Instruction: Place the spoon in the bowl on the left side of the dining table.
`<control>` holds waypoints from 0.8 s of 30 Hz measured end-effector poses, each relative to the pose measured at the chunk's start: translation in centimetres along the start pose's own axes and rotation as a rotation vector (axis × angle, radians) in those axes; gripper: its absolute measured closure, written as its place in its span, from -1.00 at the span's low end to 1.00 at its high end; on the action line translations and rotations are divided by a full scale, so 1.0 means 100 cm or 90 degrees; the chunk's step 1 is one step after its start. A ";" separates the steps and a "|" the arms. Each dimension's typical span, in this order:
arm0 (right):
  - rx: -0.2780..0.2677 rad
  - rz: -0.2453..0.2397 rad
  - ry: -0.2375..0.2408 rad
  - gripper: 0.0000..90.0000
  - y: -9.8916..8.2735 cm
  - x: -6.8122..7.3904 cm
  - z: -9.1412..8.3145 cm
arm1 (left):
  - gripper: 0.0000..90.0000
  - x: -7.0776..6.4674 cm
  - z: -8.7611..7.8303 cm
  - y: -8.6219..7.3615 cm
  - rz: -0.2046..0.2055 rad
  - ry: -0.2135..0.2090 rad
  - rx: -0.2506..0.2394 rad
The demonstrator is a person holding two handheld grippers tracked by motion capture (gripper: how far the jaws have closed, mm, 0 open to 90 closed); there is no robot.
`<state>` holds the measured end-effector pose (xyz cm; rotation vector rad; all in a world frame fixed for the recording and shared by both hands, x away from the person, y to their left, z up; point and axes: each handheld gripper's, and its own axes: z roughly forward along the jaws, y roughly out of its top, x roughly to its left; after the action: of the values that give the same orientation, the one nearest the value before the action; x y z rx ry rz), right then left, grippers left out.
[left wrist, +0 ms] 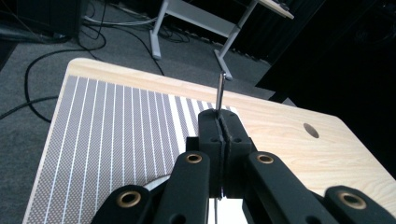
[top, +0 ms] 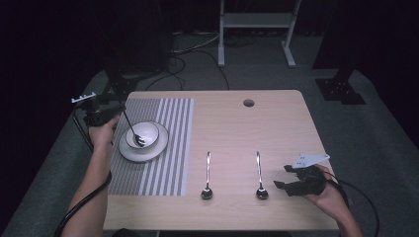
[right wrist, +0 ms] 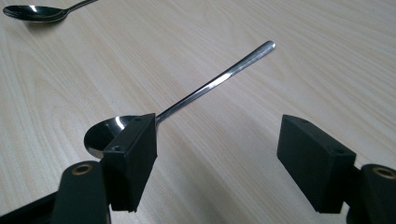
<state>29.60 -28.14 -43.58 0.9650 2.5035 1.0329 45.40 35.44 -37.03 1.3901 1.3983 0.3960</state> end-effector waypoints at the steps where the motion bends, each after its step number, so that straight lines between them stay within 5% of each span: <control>1: 0.000 0.001 0.000 -0.39 0.000 0.000 0.000 | 0.98 0.001 0.000 -0.001 0.000 -0.001 0.001; 24: 0.001 0.005 0.000 -0.39 -0.001 0.000 0.000 | 0.96 0.020 -0.004 -0.014 -0.017 0.025 0.015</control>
<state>29.52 -28.16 -43.71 0.9759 2.5038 1.0330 44.90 36.94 -38.92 1.3876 1.4567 0.3917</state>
